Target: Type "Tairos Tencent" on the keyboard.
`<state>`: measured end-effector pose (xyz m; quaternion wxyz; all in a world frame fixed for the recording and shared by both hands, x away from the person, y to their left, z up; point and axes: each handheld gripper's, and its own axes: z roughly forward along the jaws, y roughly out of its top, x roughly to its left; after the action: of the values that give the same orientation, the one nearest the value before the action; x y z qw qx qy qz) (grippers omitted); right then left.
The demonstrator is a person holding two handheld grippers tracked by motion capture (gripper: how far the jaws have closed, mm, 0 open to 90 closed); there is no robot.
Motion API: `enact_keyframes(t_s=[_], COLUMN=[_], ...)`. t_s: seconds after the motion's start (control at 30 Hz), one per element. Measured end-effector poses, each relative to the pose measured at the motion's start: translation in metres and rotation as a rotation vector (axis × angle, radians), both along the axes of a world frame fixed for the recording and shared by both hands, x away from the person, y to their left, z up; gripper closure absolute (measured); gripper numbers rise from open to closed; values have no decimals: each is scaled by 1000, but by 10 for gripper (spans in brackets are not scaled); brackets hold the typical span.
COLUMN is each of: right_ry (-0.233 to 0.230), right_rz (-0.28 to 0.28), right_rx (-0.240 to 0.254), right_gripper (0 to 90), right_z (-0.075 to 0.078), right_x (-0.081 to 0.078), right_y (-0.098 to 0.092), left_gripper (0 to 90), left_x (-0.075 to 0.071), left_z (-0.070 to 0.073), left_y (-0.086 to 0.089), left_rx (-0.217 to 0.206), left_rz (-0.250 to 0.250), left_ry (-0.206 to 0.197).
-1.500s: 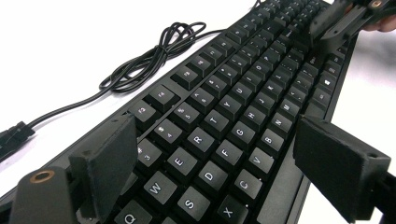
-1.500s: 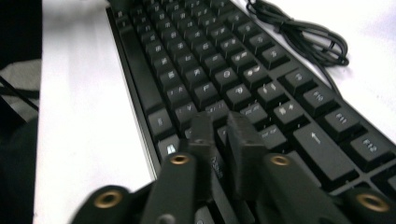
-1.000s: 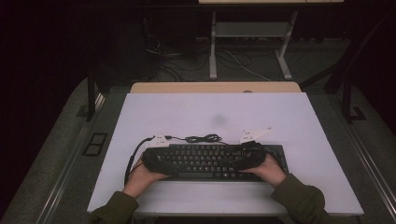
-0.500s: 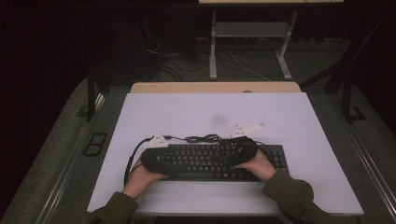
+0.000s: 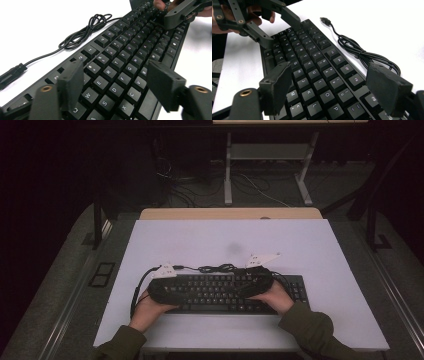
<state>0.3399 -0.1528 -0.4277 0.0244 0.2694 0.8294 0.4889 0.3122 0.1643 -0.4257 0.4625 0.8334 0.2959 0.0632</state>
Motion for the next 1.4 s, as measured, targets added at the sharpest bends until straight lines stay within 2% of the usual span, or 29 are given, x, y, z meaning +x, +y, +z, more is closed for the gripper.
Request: enact_keyframes(t_s=[0.3,0.4,0.8,1.4], right_ry=[3,5,6,10], right_rz=[-5,-8,-10,-18], right_rx=[-2,-3,-7,-18], right_gripper=[207,207,207,207], right_z=[0,-1,-2,-3], right_x=[0,0,-1,-1], right_y=[-1,-1,0,1], left_gripper=[548,640,892,892], left_x=[-6,-8,-6,-3], left_z=[4,3,-2,-8], left_y=[15,20,28,25], left_rx=[-8,2,54,83], left_rz=[20,22,26,16], left_ry=[-10,-4,16,35])
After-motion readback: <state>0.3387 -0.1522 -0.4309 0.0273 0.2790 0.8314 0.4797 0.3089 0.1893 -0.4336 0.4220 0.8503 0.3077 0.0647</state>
